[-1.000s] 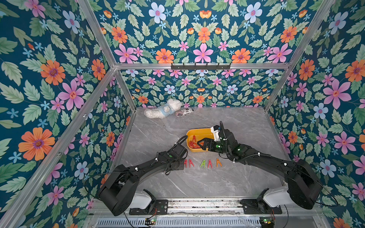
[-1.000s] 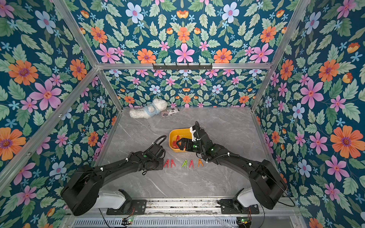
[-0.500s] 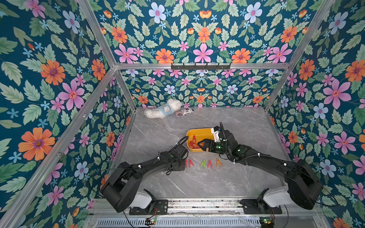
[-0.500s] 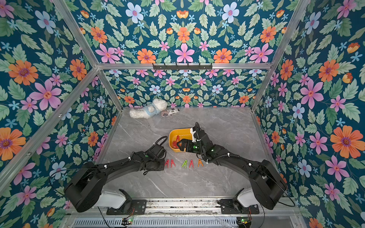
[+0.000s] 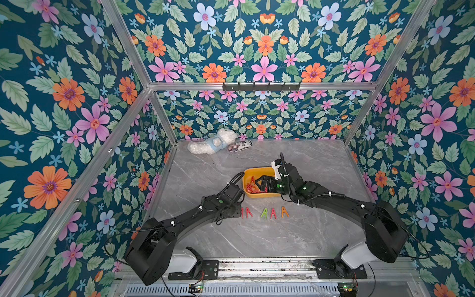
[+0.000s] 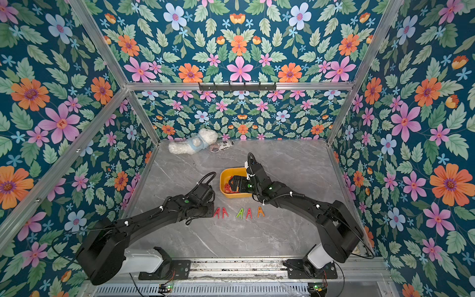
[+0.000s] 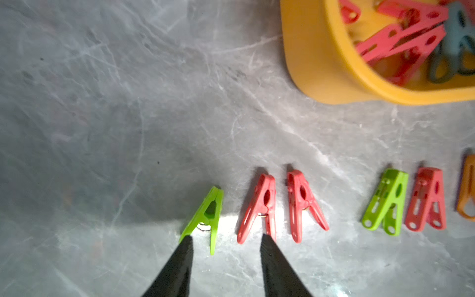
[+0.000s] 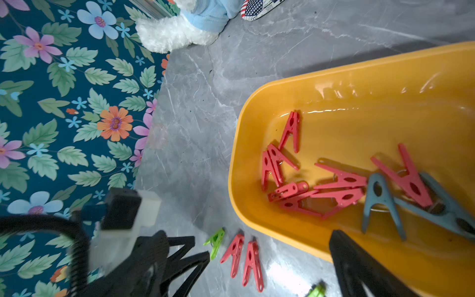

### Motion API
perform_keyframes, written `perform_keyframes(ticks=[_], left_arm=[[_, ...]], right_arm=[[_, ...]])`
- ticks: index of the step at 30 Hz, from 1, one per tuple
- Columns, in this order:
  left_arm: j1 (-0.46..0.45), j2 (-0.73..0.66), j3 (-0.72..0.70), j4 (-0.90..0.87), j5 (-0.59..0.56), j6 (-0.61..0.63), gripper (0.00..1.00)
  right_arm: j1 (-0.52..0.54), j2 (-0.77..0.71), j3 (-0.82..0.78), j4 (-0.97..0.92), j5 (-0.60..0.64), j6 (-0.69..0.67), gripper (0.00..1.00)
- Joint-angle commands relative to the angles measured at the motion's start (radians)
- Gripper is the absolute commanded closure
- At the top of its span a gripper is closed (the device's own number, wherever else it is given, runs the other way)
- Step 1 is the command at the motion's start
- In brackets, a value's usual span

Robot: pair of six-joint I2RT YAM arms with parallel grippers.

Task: Take the clothespins out of the storage box
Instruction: Place the clothespin at the center of the board.

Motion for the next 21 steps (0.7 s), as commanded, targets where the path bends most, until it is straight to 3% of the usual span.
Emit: perform_keyframes(ticks=[1,4,5,13,21], left_arm=[[0.000,-0.025,0.030,-0.028,-0.041,-0.022,0.34],[0.001,-0.054,0.061,-0.045,-0.069,-0.029,0.05],[0.002,-0.064,0.070,-0.048,-0.079,-0.031,0.01],[0.009,-0.119,0.115,-0.073,-0.143,-0.038,0.00],[0.034,-0.146,0.137,-0.082,-0.159,-0.039,0.00]], right_arm=[[0.001,0.039,0.046,-0.065,0.070,-0.054,0.01],[0.000,0.104,0.090,-0.093,0.089,-0.077,0.12],[0.001,0.128,0.107,-0.103,0.091,-0.086,0.19],[0.000,0.289,0.232,-0.151,0.122,-0.112,0.52],[0.000,0.440,0.363,-0.191,0.156,-0.125,0.61]])
